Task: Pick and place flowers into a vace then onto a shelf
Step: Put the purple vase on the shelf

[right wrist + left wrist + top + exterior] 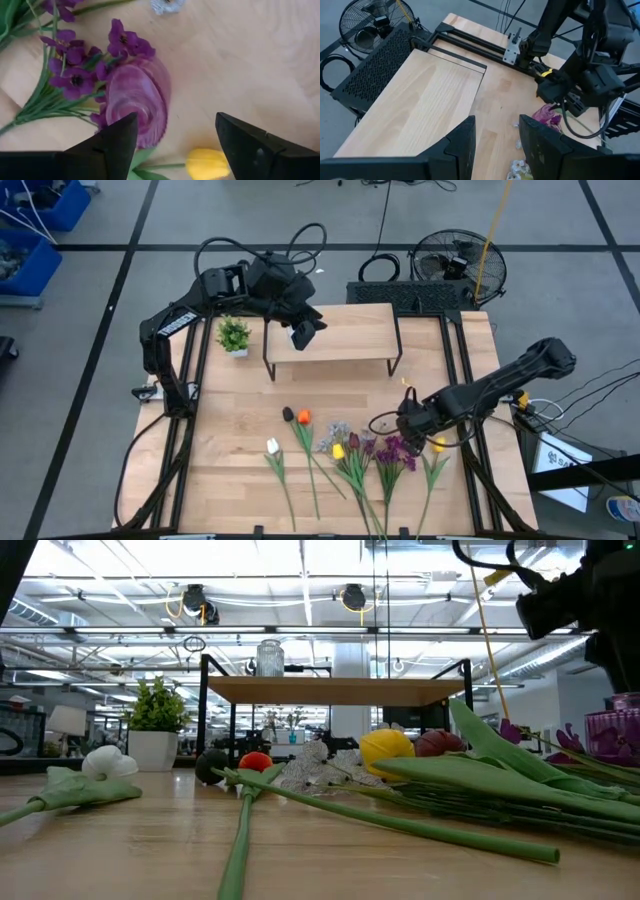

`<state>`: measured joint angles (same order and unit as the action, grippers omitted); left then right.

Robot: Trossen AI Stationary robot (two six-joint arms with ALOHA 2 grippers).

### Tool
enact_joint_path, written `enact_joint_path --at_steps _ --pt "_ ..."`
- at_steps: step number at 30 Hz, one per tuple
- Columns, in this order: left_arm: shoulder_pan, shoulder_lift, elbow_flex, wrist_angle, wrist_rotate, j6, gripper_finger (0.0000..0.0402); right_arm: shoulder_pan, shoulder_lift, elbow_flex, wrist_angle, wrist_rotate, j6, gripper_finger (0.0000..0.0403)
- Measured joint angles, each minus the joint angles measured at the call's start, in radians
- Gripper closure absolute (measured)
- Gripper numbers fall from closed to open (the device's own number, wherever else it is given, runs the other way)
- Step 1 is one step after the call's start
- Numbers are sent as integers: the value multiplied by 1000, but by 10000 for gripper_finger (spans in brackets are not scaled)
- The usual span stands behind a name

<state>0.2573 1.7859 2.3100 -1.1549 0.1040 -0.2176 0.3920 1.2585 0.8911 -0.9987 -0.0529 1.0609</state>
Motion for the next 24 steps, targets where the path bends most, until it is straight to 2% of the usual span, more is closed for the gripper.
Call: enact_joint_path --at_steps 7,11,24 --pt "0 0 0 0 0 0 247 0 7 -53 75 -1 -1 169" --pt "0 0 0 0 0 -12 247 0 7 -71 136 -4 -1 194" --pt "0 0 0 0 0 -23 247 0 8 -17 174 -1 -26 368"
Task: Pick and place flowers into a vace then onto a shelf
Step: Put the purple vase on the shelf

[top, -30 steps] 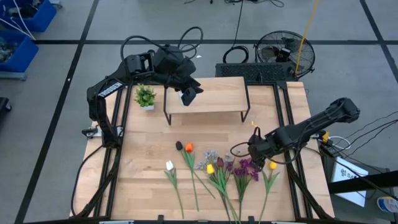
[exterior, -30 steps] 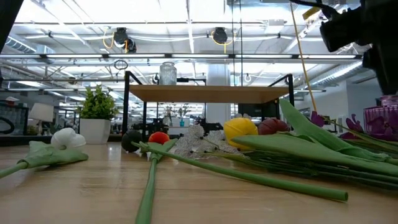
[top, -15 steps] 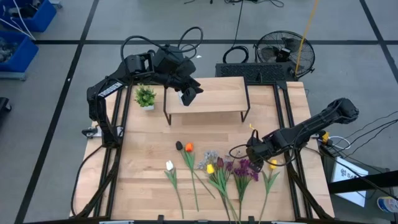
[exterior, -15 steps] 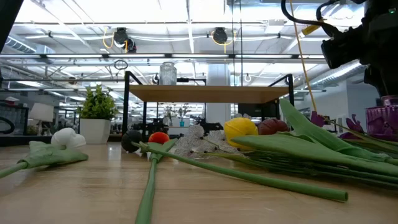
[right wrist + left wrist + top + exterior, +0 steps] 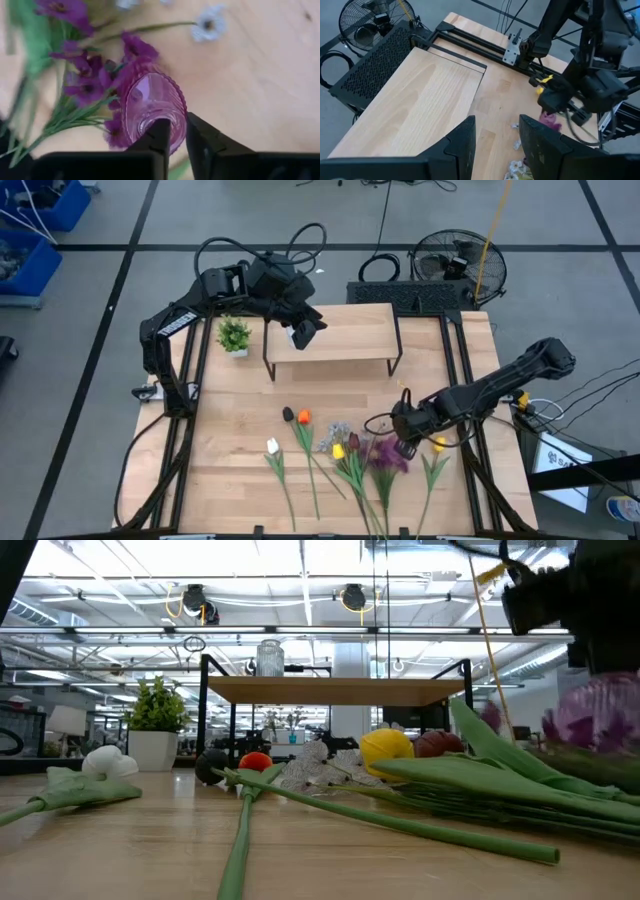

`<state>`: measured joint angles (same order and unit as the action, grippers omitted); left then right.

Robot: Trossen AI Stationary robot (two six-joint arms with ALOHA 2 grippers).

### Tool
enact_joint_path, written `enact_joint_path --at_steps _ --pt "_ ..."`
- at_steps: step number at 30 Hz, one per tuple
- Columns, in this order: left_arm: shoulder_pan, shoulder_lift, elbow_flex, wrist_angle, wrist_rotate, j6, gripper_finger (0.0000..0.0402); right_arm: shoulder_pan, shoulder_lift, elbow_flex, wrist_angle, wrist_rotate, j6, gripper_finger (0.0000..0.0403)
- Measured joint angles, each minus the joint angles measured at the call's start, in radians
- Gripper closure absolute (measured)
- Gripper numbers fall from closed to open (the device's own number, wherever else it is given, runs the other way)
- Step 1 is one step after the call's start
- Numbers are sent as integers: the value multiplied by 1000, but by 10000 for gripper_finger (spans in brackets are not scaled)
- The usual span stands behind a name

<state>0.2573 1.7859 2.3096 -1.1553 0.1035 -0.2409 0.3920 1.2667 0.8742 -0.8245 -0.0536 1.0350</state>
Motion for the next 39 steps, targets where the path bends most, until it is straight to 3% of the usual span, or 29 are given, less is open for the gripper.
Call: enact_joint_path --at_steps 2,10,18,27,32,39 --pt "0 0 0 0 0 0 247 0 -1 25 -2 -15 -29 383" --pt "0 -1 0 0 0 -31 247 -29 -1 158 -91 -15 -101 383" --pt "0 -56 0 -7 -65 -30 247 -125 -2 431 -266 197 -324 383" --pt "0 -161 1 0 -177 -34 247 -357 56 698 -248 459 -849 379" --pt "0 -182 1 -2 -192 -35 247 -535 170 817 -253 467 -1051 379" --pt "0 -182 0 -8 -192 -32 247 -743 337 925 -341 340 -1117 379"
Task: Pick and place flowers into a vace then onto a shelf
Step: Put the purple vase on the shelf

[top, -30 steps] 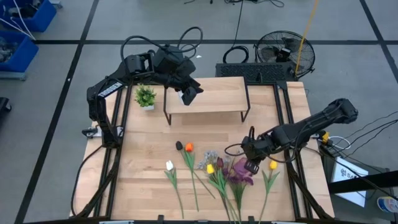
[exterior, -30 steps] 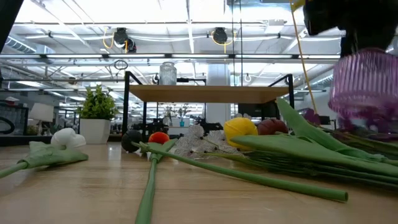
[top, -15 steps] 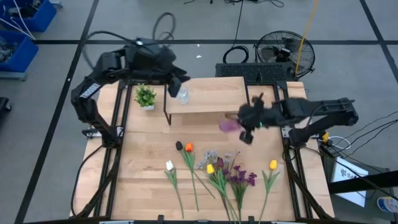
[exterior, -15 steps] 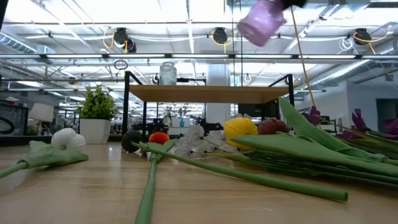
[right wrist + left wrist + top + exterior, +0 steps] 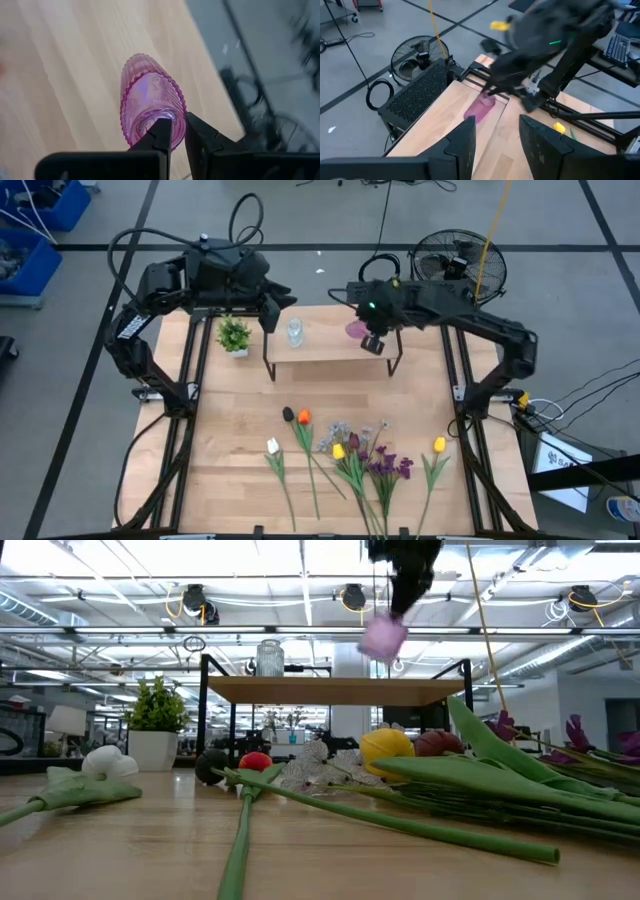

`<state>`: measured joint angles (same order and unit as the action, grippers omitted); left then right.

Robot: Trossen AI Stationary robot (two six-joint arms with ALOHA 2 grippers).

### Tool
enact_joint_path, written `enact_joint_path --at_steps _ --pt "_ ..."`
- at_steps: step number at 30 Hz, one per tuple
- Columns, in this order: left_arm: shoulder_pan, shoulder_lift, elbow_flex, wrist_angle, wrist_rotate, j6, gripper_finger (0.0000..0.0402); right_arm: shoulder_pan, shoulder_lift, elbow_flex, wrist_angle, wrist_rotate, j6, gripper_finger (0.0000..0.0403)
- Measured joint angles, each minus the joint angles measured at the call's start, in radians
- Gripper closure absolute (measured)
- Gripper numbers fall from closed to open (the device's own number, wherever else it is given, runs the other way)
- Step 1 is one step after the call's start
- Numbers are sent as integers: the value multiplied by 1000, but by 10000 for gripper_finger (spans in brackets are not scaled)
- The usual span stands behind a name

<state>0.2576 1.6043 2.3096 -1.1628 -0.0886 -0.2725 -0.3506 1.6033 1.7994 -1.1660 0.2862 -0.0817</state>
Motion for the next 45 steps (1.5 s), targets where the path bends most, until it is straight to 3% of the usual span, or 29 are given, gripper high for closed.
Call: enact_joint_path --at_steps 6,15,31,45 --pt "0 11 0 -19 0 1 247 -97 71 8 -62 -52 -5 379" --pt "0 9 0 -20 0 6 247 -107 80 5 -57 -56 -107 376" --pt "0 9 0 -20 0 16 247 -107 80 1 8 -56 -178 253" --pt "0 9 0 -20 0 15 247 -107 75 26 2 -56 -217 241"
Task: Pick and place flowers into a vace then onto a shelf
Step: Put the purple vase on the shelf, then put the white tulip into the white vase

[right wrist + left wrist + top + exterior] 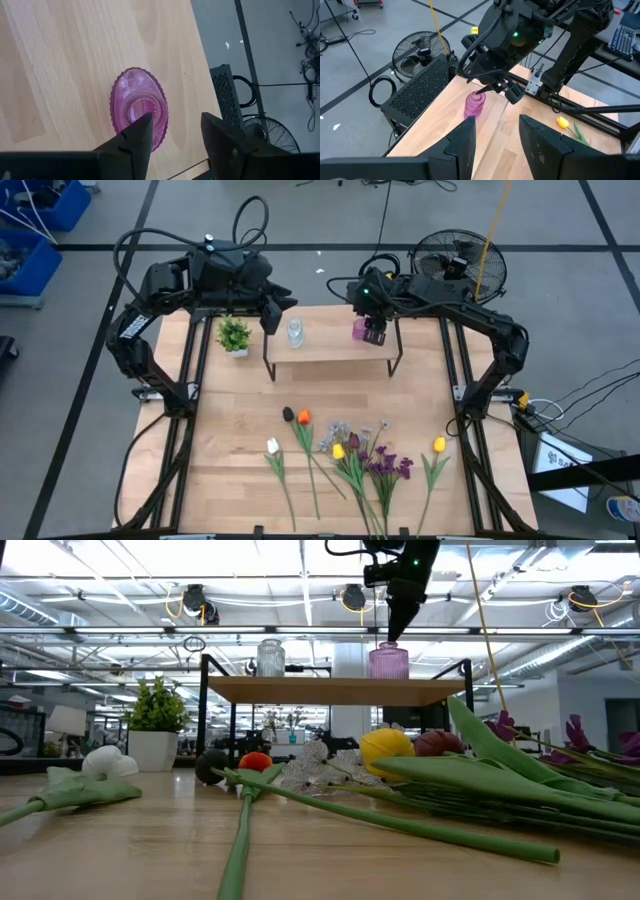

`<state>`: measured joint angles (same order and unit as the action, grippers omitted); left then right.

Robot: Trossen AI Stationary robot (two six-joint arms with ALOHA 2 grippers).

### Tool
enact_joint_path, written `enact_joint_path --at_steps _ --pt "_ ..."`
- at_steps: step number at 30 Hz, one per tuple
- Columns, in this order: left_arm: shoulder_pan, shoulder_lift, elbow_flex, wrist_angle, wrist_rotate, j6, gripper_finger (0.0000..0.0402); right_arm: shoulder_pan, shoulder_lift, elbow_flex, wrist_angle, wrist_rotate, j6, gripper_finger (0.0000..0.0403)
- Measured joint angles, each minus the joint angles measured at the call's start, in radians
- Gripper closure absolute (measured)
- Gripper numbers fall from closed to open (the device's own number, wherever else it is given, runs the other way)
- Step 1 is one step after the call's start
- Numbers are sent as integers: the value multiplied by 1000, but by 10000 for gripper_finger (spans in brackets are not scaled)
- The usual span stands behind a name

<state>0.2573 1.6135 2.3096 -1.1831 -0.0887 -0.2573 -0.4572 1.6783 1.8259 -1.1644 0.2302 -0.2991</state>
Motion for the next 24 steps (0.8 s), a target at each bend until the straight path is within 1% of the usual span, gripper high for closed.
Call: enact_joint_path --at_steps 9,13,16,19,21,24 --pt "0 0 0 0 0 0 247 1 -22 0 21 0 1 242" --pt "0 0 0 0 0 0 247 14 -76 0 23 2 16 242" --pt "0 0 0 0 0 0 247 46 -145 0 24 -9 45 242" --pt "0 0 0 -1 0 5 247 89 -231 0 21 -67 97 243" --pt "-1 0 0 -6 8 5 247 121 -284 0 23 -136 171 243" --pt "-19 0 0 -44 65 9 247 180 -356 -5 12 -223 285 243"
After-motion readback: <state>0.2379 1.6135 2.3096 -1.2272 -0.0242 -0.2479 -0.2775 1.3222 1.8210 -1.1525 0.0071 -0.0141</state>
